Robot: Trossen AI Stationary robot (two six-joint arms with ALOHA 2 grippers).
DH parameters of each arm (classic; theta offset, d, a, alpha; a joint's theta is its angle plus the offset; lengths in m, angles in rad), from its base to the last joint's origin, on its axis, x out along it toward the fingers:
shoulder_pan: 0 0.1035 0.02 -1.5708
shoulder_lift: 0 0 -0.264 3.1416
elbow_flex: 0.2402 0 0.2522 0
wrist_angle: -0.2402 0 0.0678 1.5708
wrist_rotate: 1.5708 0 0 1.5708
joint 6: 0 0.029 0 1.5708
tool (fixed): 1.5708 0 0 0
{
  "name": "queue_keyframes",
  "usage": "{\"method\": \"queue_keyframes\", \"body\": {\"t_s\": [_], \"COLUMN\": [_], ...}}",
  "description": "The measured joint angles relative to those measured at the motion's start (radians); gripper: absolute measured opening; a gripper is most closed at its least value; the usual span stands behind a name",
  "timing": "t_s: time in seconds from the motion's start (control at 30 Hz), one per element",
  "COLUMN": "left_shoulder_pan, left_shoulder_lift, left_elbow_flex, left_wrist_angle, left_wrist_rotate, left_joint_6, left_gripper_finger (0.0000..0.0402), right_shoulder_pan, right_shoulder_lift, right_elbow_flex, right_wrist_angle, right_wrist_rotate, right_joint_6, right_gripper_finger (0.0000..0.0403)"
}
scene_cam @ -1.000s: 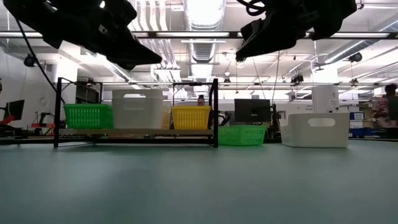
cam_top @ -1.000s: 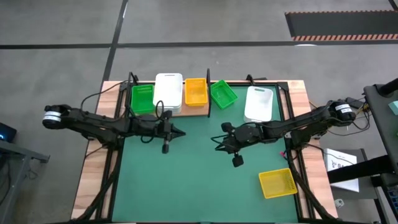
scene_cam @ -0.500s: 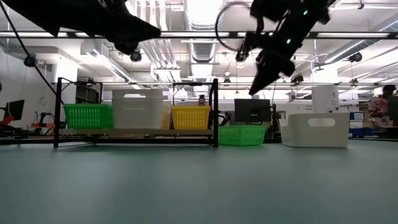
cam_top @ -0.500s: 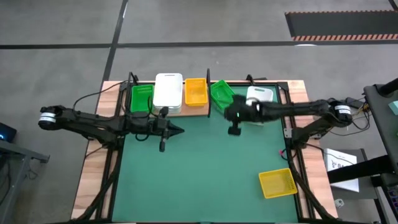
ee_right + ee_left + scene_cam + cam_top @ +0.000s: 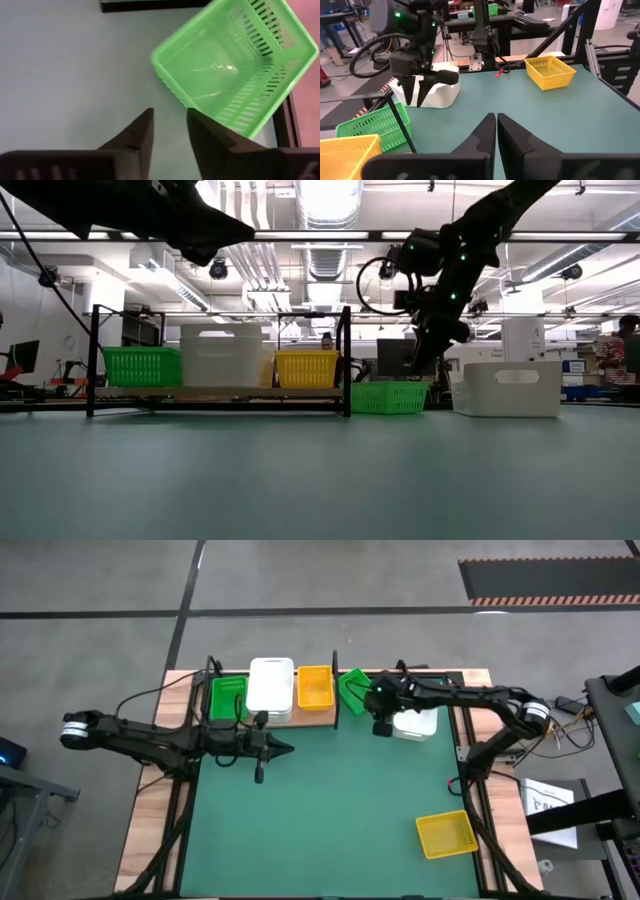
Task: Stack baskets on shelf by color
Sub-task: Stack the green bin on the top of the green bin on the shelf
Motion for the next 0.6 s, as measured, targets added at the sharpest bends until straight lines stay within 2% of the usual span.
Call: {"method": "queue_keyframes", "body": {"t_s": [0.17, 0.3, 0.43, 0.6], "left_shoulder_pan": [0.000, 0.000, 0.000, 0.000], "left_shoulder_lift": [0.000, 0.000, 0.000, 0.000], "left_elbow_flex": [0.000, 0.000, 0.000, 0.000], "left_wrist_angle": [0.004, 0.004, 0.007, 0.009], "left_wrist_rotate": [-0.014, -0.015, -0.015, -0.015], "left_joint_6": [0.003, 0.003, 0.003, 0.003], "left_gripper_finger": [0.0001, 0.0001, 0.0001, 0.0001], "right_shoulder_pan": [-0.013, -0.012, -0.011, -0.011], "right_shoulder_lift": [0.029, 0.051, 0.087, 0.158], "right_elbow_flex": [0.000, 0.000, 0.012, 0.051], "right_wrist_angle": [0.033, 0.096, 0.114, 0.103], "right_wrist_rotate": [0.049, 0.058, 0.057, 0.057], "right_joint_6": [-0.008, -0.009, -0.006, -0.004], "right_gripper_finger": [0.0165, 0.0192, 0.0195, 0.0179]}}
